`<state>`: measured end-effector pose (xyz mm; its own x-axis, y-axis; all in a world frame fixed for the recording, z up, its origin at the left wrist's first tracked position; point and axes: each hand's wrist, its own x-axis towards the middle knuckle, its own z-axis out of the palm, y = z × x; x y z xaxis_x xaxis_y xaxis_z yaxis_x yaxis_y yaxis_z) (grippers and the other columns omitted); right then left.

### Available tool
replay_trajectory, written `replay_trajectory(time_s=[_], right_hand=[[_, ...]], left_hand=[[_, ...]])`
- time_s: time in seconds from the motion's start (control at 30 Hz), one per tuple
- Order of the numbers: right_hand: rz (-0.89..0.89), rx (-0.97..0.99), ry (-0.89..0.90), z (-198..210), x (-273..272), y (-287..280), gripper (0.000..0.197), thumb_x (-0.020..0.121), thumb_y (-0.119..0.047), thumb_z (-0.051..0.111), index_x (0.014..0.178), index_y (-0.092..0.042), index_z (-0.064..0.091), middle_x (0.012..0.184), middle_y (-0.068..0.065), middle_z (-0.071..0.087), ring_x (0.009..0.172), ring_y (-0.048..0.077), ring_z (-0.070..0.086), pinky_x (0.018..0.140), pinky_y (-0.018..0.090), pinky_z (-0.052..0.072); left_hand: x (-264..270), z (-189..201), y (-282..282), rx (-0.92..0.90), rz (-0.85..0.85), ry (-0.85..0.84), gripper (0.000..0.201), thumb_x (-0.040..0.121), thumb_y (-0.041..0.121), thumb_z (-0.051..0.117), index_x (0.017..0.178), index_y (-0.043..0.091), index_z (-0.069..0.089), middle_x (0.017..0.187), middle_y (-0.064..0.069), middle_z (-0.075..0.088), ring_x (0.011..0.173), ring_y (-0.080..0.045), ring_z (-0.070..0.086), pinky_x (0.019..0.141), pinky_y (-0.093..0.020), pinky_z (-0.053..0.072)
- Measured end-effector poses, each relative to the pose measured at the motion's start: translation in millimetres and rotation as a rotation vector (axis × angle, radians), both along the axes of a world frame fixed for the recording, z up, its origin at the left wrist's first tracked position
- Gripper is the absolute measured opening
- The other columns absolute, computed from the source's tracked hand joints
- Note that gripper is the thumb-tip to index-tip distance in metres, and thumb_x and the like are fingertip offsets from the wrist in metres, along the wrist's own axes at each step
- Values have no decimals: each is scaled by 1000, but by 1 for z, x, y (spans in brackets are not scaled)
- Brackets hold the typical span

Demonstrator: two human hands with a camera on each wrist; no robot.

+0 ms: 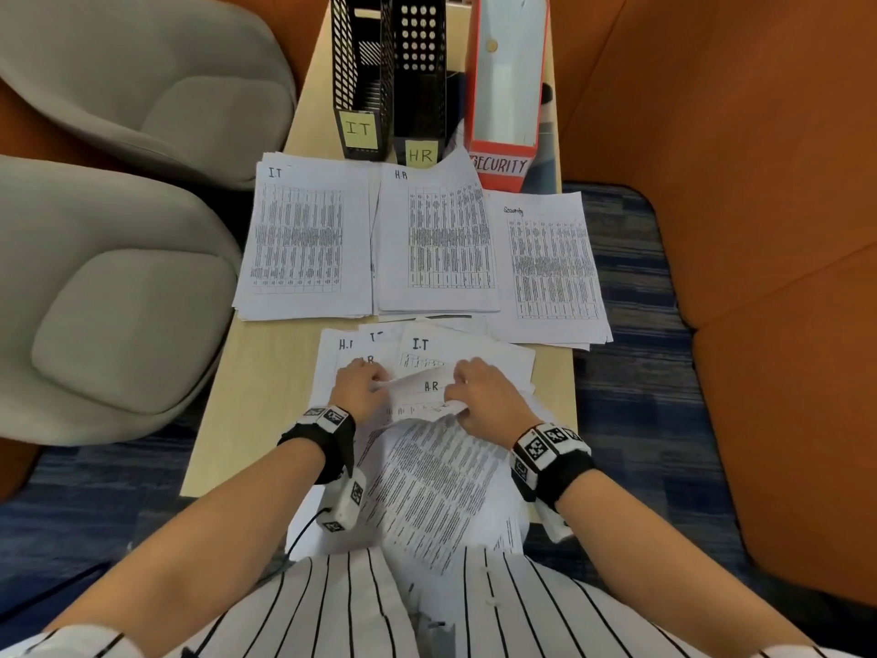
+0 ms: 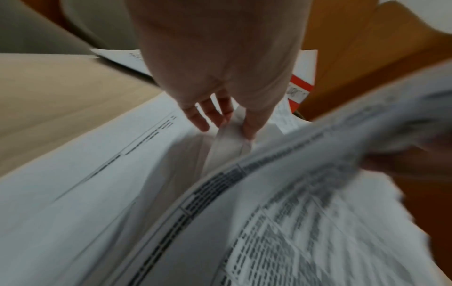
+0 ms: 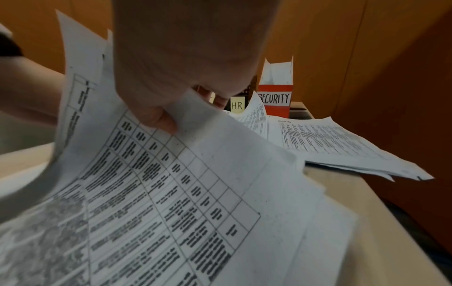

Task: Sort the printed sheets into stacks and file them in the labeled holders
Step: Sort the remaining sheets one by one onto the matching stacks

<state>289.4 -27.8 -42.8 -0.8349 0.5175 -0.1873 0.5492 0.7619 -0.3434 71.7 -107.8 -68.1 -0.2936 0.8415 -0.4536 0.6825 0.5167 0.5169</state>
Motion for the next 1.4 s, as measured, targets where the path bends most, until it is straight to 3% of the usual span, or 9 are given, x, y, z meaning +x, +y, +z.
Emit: replay_trajectory(time_s=[0.2, 0.37, 0.47, 0.67, 1.0, 1.1, 1.17, 1.3, 1.4], right_hand=[[66, -86, 90, 4, -24, -1, 28, 78, -9, 71, 105, -15, 72, 145, 8, 49, 133, 29, 45, 110, 44, 36], [113, -78, 107, -10, -21, -21, 35, 72, 1, 73, 105, -9, 70, 143, 16, 49, 129, 36, 50, 104, 48, 45], [77, -89, 140, -17, -13, -25, 29, 72, -2, 75, 98, -11, 70, 149, 16, 42, 136, 37, 42, 107, 49, 42], [142, -21, 207, -13, -11, -24, 33, 68, -15, 82, 98, -23, 71, 147, 4, 46, 136, 26, 40, 106, 42, 36], [259, -17, 116, 2, -10, -19, 34, 68, -10, 73, 101, -15, 68, 123, 7, 64, 120, 30, 55, 107, 50, 37], [-1, -253, 164, 10, -10, -21, 52, 72, 1, 67, 121, -9, 55, 102, 7, 67, 94, 25, 62, 90, 31, 44], [-235, -366, 247, 10, -9, -16, 66, 77, -2, 66, 138, -11, 41, 99, 3, 65, 89, 19, 61, 79, 26, 48], [-154, -153, 137, -1, -4, -7, 31, 72, -15, 72, 103, -12, 69, 96, 7, 56, 91, 26, 52, 81, 41, 48], [-64, -137, 64, -6, 0, -5, 22, 72, -24, 72, 89, -11, 71, 103, 7, 60, 100, 28, 55, 93, 42, 41]], left_hand=[[16, 22, -16, 300, 73, -162, 22, 92, 20, 57, 110, 16, 69, 104, 2, 65, 94, -13, 59, 86, -25, 46], [17, 19, -29, 269, 306, -551, 17, 96, 18, 50, 97, 26, 65, 92, 5, 63, 85, -13, 56, 77, -21, 42], [15, 18, -31, 201, 237, -547, 12, 93, 21, 56, 102, 27, 61, 101, 7, 65, 93, -8, 61, 81, -22, 46], [14, 6, -27, 63, 221, -490, 31, 89, 6, 56, 67, 16, 37, 63, -7, 40, 61, -17, 37, 60, -29, 33], [20, 13, -16, -37, 437, -567, 17, 91, 3, 41, 79, 14, 38, 73, -10, 41, 69, -18, 38, 59, -29, 33], [31, 31, -19, -15, 340, -752, 21, 90, -5, 39, 83, 13, 46, 75, -6, 48, 67, -19, 47, 58, -17, 40], [34, 36, -18, -60, 196, -800, 27, 94, 1, 42, 108, 17, 59, 100, -1, 63, 90, -14, 59, 79, -19, 48], [26, 27, -11, -148, 234, -704, 27, 95, 21, 43, 110, 11, 62, 110, -2, 61, 104, -20, 55, 99, -37, 42], [8, 14, -3, -72, 285, -241, 28, 89, 18, 49, 113, 5, 55, 119, -14, 53, 110, -30, 51, 99, -41, 41]])
